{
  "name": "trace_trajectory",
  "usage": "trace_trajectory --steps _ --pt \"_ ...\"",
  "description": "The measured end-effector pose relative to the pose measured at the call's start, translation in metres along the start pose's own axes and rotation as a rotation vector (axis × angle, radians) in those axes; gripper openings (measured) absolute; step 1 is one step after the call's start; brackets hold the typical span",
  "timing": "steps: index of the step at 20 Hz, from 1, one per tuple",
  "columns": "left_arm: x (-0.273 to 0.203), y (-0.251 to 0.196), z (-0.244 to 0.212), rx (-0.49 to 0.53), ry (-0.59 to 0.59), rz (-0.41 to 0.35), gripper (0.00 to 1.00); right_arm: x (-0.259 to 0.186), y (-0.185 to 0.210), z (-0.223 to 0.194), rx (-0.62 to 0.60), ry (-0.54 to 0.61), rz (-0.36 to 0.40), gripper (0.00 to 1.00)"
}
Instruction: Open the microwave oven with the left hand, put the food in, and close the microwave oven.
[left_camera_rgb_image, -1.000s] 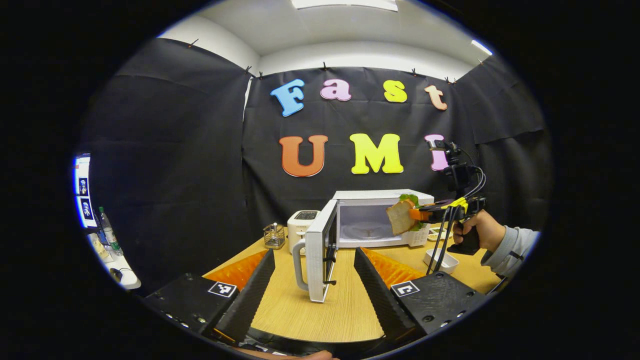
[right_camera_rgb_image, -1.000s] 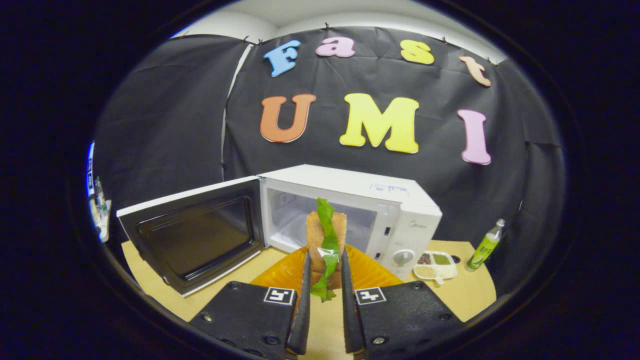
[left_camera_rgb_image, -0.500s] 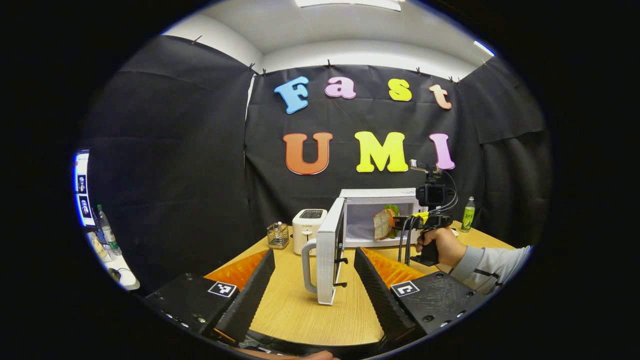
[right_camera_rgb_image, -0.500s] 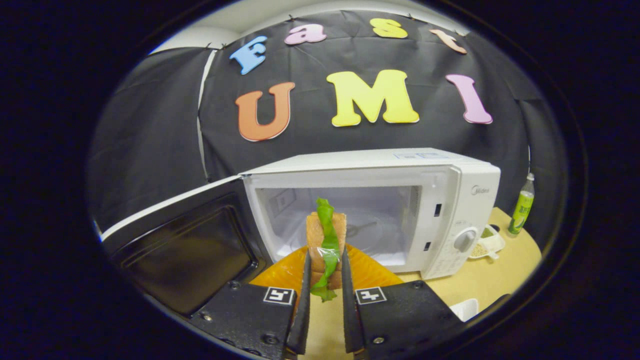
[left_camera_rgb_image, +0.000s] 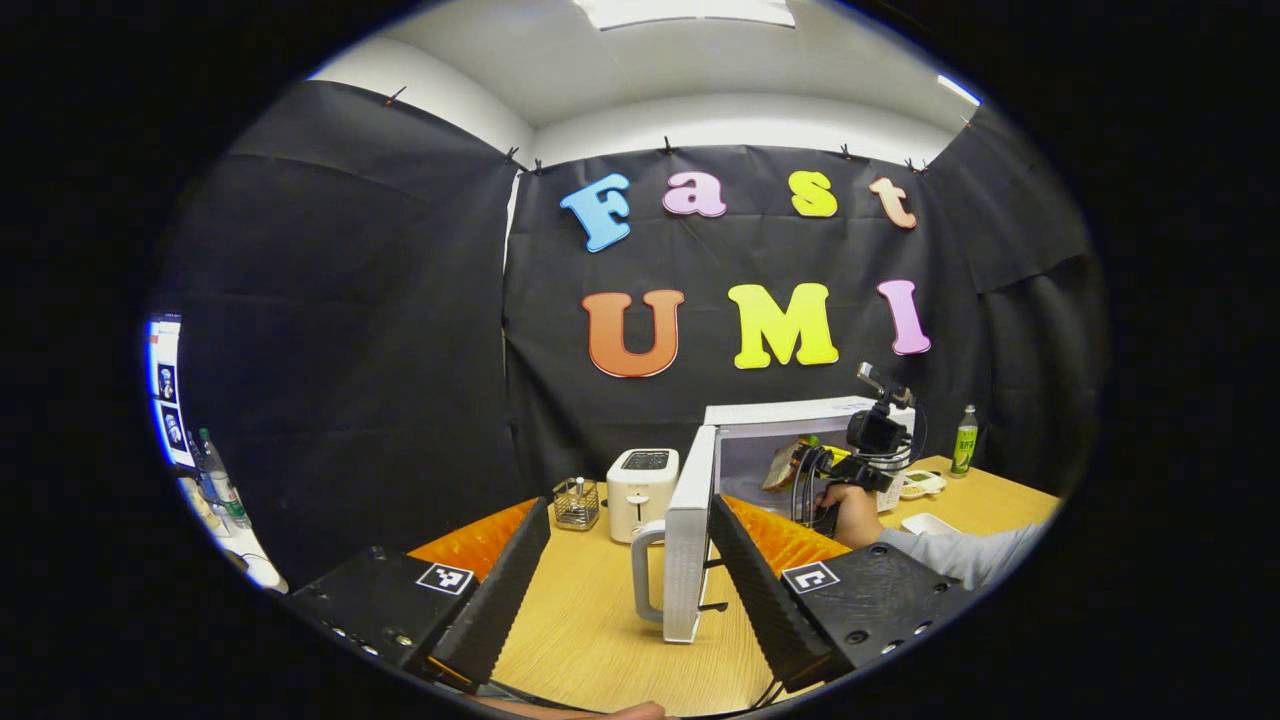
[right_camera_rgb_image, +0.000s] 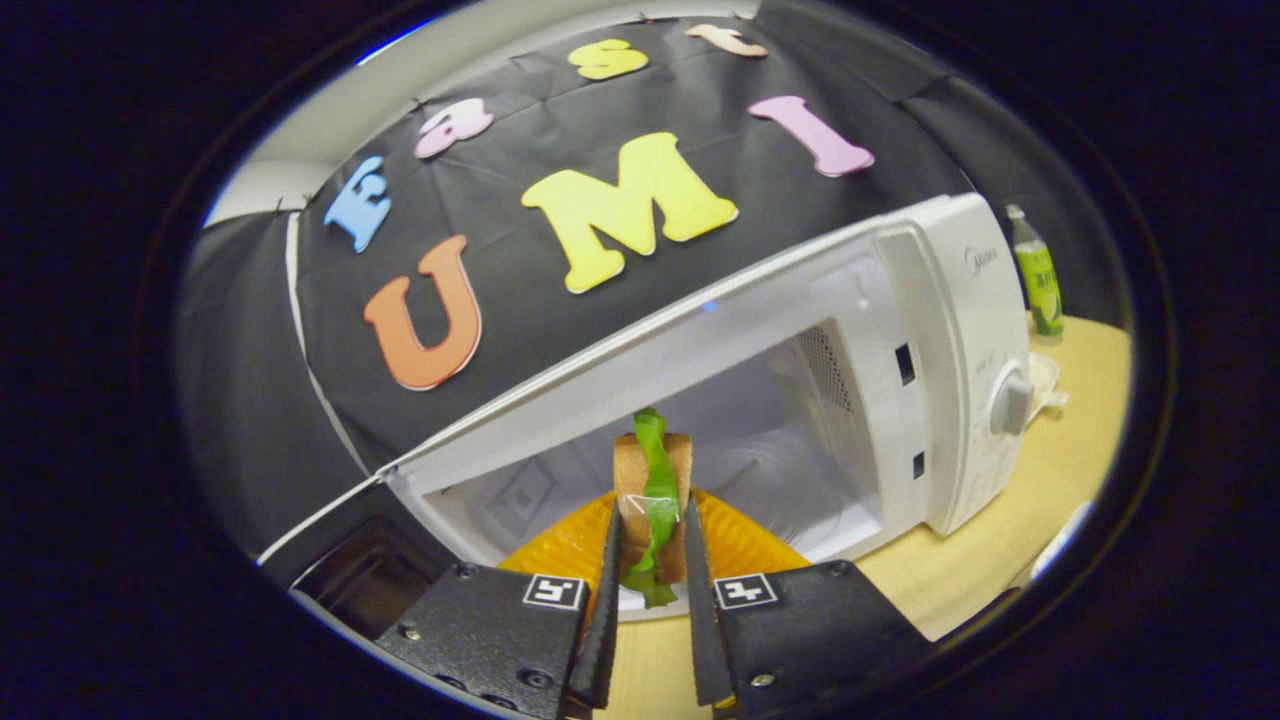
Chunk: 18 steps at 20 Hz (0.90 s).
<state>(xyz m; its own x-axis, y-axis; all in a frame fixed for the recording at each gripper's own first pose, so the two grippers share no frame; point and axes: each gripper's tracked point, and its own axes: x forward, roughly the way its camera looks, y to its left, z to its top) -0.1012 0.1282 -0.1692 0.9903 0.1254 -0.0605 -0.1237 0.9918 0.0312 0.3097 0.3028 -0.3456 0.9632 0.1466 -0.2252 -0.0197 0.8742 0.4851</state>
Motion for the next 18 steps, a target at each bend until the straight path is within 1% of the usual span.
trace_trajectory --steps 2,4,5,7,8,10,11,12,13,14,15,16,17,18 --pt "0.002 -0.001 0.001 -0.012 -0.004 -0.013 0.96 0.014 0.003 0.002 0.093 -0.033 -0.007 0.34" --pt "0.004 0.006 0.002 0.003 -0.01 0.0 0.96 0.027 0.007 0.001 0.179 -0.044 -0.014 0.34" --pt "0.006 0.012 0.0 0.011 -0.012 0.016 0.96 0.034 0.011 -0.003 0.214 -0.036 -0.022 0.28" --pt "0.009 0.019 0.0 0.016 -0.015 0.043 0.96 0.044 0.009 -0.011 0.283 -0.021 -0.048 0.29" --pt "0.009 0.019 -0.001 0.013 -0.009 0.043 0.96 0.048 0.005 -0.013 0.323 -0.021 -0.068 0.36" --pt "0.009 0.018 -0.005 0.009 0.002 0.039 0.96 0.054 -0.001 -0.018 0.388 -0.028 -0.092 0.37" --pt "0.011 0.019 -0.005 0.011 0.002 0.038 0.96 0.056 -0.002 -0.019 0.396 -0.034 -0.093 0.3" --pt "0.012 0.019 -0.004 0.013 0.0 0.038 0.96 0.057 -0.005 -0.02 0.395 -0.05 -0.104 0.3" --pt "0.014 0.021 -0.006 0.015 0.003 0.042 0.96 0.06 -0.007 -0.024 0.378 -0.046 -0.118 0.41" --pt "0.016 0.022 -0.006 0.016 0.006 0.045 0.96 0.061 -0.011 -0.027 0.359 -0.044 -0.138 0.29" --pt "0.017 0.021 -0.007 0.018 0.009 0.046 0.96 0.062 -0.016 -0.032 0.332 -0.036 -0.166 0.33" --pt "0.018 0.02 -0.005 0.022 0.008 0.048 0.96 0.061 -0.023 -0.036 0.305 -0.03 -0.199 0.49" --pt "0.018 0.021 -0.005 0.024 0.003 0.05 0.96 0.062 -0.029 -0.038 0.292 -0.029 -0.218 0.43" --pt "0.017 0.019 -0.004 0.022 -0.002 0.049 0.96 0.066 -0.032 -0.039 0.282 -0.024 -0.225 0.59"
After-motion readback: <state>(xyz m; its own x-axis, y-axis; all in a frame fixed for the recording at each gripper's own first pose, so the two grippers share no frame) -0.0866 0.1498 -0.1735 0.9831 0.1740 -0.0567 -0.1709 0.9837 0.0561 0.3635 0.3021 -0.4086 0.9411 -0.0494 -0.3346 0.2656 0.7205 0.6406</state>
